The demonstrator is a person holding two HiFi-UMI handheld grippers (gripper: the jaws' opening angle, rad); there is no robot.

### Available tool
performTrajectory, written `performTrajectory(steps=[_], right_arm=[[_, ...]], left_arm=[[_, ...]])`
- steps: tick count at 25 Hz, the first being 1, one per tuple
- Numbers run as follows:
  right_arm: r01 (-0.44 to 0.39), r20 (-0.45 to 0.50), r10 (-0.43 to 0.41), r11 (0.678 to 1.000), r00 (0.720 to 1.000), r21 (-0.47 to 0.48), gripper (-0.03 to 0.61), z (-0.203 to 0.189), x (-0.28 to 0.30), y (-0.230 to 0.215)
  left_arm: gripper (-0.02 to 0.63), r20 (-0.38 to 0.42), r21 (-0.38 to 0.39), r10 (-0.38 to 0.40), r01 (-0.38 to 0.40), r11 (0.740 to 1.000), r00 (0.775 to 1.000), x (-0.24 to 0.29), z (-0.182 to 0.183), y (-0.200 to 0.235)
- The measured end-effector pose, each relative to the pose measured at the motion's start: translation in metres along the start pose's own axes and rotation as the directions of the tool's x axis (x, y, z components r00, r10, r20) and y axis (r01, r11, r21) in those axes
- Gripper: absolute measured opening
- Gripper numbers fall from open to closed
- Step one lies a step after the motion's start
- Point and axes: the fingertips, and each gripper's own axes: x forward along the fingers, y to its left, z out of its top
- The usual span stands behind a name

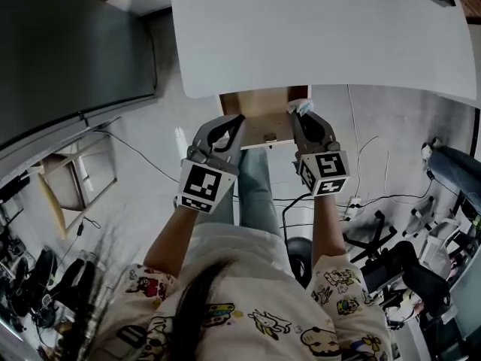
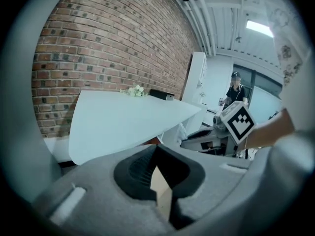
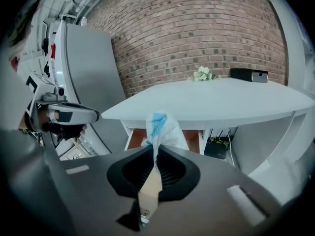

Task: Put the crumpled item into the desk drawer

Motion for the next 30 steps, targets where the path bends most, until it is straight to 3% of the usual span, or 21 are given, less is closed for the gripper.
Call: performTrajectory(steps=[14,30], right_arm=[[-0.055,-0.186,0.051,0.998,0.981,-0.015,0.028,-0.096,0.067,-0.02],[-0.183,-0.387,0.123,0.976,0.914,-0.122,0.031,-0.163,0.119,-0.014]], left_arm=[[0.0,-0.108,-0.024,0.006,-0.008,1.0,0.994,0.052,-0.084,0.005],[0.0,-0.22,-0.046,0.041,-0.052,0.998,0.975,0.09,-0.155,0.014]])
